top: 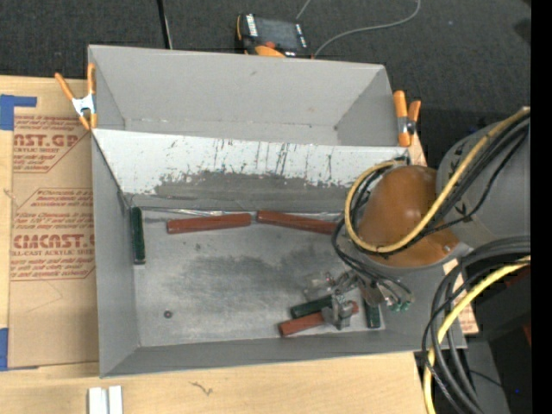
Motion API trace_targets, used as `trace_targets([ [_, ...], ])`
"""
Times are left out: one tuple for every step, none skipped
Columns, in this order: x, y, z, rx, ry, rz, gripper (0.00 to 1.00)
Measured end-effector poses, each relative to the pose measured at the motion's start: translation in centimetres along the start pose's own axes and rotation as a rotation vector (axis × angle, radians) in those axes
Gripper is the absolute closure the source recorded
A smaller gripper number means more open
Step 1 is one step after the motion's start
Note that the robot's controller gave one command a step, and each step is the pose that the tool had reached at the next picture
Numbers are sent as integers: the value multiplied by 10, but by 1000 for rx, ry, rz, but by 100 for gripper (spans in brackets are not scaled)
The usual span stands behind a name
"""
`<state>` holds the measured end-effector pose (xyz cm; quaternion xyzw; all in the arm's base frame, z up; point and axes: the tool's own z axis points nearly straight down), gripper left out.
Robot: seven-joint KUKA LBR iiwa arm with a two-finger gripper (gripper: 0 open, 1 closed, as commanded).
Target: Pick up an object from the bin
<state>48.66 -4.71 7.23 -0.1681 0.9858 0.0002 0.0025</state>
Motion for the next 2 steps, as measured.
trace_targets([
  [-9, 16, -8, 1, -1, -12, 100],
  [-32, 39, -133, 2, -4, -66, 100],
])
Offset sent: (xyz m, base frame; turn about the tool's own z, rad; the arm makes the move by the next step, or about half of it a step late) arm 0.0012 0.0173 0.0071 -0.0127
